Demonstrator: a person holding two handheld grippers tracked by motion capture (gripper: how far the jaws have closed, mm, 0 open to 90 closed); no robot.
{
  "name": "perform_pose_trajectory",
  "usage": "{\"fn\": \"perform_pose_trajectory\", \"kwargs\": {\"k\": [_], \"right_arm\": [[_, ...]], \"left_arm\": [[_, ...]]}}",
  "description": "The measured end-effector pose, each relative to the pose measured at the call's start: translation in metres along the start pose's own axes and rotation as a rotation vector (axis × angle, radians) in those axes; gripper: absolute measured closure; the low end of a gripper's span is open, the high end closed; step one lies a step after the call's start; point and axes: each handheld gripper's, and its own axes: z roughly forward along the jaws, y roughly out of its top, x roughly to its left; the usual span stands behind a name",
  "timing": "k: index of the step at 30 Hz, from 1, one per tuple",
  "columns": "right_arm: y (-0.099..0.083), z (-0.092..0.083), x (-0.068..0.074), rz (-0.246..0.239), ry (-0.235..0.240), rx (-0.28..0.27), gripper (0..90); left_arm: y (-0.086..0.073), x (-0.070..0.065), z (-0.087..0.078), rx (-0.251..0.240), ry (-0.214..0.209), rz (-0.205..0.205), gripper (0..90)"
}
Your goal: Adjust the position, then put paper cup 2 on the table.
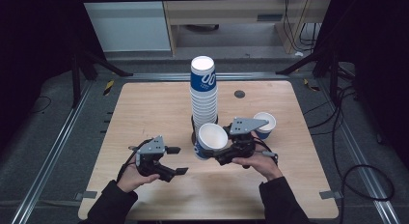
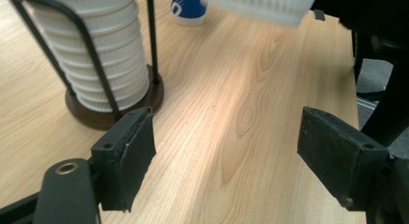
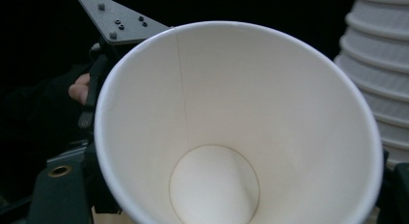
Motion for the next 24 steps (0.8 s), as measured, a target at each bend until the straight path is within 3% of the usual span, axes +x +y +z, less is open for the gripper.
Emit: {"fn": "perform_pose_trajectory", "kwargs": {"k": [9,13,20,24], "right_arm": [[-0.007,-0.029,-0.007,-0.004,-0.129,0.022,19.8],[-0.012,-0.037,-0.009,0.005,-0.175,0.038,19.8],[-0.022,-0.05,-0.014,0.033,-0.296,0.085,19.8],[-0.028,-0.056,-0.018,0.063,-0.357,0.118,19.7]], "left_arm": [[-0.006,0.009,-0.005,0.006,0.052,-0.046,19.6],[-0.007,0.014,-0.01,-0.009,0.098,-0.079,19.2],[-0.011,0.023,-0.021,-0.023,0.144,-0.134,18.7],[-0.014,0.026,-0.024,-0.019,0.169,-0.145,18.0]]}}
